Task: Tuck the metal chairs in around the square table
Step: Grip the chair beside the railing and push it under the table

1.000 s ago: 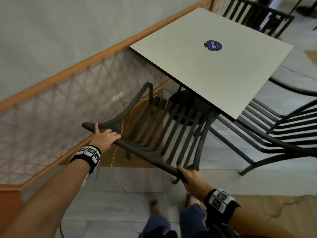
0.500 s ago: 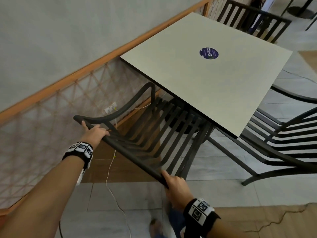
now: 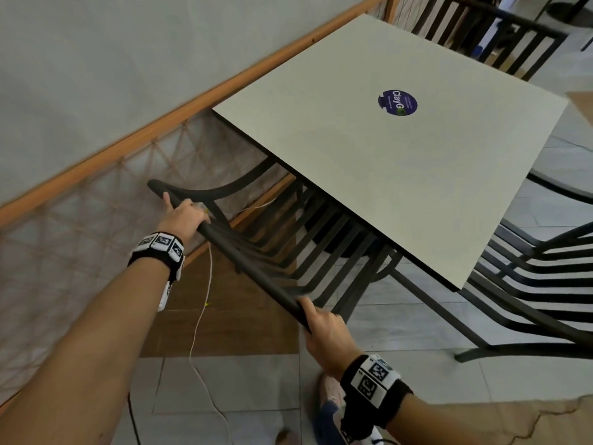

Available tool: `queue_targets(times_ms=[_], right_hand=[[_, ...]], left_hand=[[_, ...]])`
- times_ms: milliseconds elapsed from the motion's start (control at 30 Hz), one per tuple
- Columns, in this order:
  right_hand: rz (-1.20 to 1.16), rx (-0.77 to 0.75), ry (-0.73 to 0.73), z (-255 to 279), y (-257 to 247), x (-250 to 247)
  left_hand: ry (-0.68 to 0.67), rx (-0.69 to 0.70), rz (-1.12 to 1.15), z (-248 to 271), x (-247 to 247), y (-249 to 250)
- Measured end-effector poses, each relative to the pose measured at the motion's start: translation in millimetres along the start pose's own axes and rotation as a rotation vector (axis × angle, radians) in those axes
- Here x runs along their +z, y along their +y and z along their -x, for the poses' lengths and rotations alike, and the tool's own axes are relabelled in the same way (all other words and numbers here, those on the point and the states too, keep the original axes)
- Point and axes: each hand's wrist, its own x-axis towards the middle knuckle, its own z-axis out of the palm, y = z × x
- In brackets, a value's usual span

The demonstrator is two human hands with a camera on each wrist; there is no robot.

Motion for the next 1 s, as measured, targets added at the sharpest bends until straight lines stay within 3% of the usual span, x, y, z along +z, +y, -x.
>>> queue_targets(times_ms=[133, 200, 300, 400, 467, 533, 567, 700, 800, 1000], right_hand=[[-0.002, -0.012, -0.007, -14.3, -1.4, 1.7], [-0.02, -0.003, -0.001, -14.8, -5.1, 1.1], [-0.042, -0.063, -0.009, -10.0, -3.6, -7.6], [-0.123, -0.088, -0.1, -3.4, 16.1, -28.8], [-0.103, -0.045, -0.089, -9.4, 42.8, -44.8], [0.117, -0.036, -0.101, -26.1, 80.5, -50.8], [0.265, -0.025, -0.174, -36.2, 98.9, -49.6], [0.583, -0.011, -0.47, -69.2, 156.2, -27.2], [0.601, 0.012, -0.496, -88.6, 183.7, -13.5], [0.658, 0.045, -0.528, -133.0, 196.9, -20.7]], left_hand=[[0.062, -0.025, -0.061, -9.1, -6.4, 0.4], [0.096, -0.042, 0.018, -8.2, 1.6, 0.9], [0.266, -0.038, 0.344, 3.1, 11.0, 8.4], [0.369, -0.196, 0.797, 31.1, 8.3, 28.1], [0.296, -0.34, 1.181, 43.4, 7.8, 44.7], [0.171, -0.435, 1.487, 52.3, 5.1, 64.8], [0.112, -0.491, 1.563, 52.8, 5.5, 73.5], [-0.119, -0.633, 1.496, 49.3, 8.5, 106.1], [-0.132, -0.668, 1.342, 50.8, 15.4, 114.4], [-0.065, -0.647, 1.35, 44.1, 11.3, 107.4]])
